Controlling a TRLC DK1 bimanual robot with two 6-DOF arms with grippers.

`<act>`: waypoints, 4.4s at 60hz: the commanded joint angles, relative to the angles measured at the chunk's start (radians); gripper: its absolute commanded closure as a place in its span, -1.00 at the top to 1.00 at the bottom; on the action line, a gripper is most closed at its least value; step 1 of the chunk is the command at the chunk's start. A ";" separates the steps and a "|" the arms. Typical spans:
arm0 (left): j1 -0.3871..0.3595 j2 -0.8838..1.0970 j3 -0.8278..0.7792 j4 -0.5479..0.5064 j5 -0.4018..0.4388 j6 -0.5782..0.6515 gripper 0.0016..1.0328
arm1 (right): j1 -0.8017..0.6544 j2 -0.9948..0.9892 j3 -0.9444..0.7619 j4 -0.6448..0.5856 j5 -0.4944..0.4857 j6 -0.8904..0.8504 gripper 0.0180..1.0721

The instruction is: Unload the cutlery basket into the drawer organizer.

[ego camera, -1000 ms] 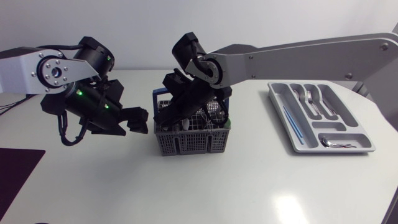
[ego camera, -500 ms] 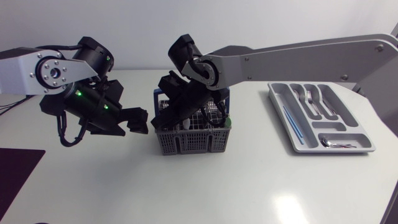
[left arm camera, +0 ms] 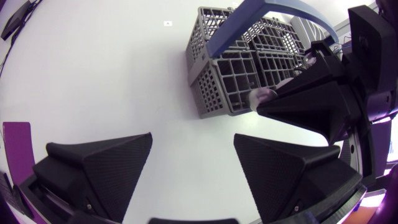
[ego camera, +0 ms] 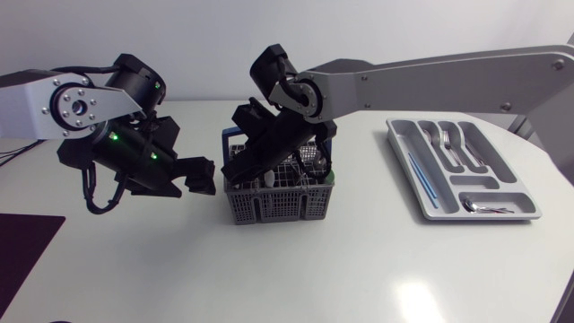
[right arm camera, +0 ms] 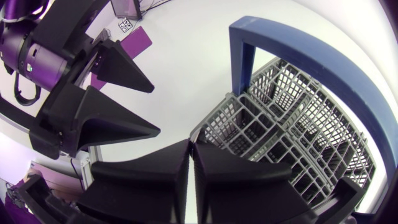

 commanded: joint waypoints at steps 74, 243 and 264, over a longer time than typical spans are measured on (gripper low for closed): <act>-0.101 -0.082 0.016 0.002 0.008 -0.038 0.90 | -0.299 -0.457 -0.123 -0.149 -0.267 0.077 -0.89; -0.385 0.180 0.368 -0.120 -0.187 -0.350 0.90 | -0.663 -0.661 -0.688 -0.008 0.471 -0.358 0.44; -0.360 0.200 0.409 -0.217 -0.187 -0.514 0.90 | -0.414 -0.648 -0.608 -0.081 0.473 -0.198 0.44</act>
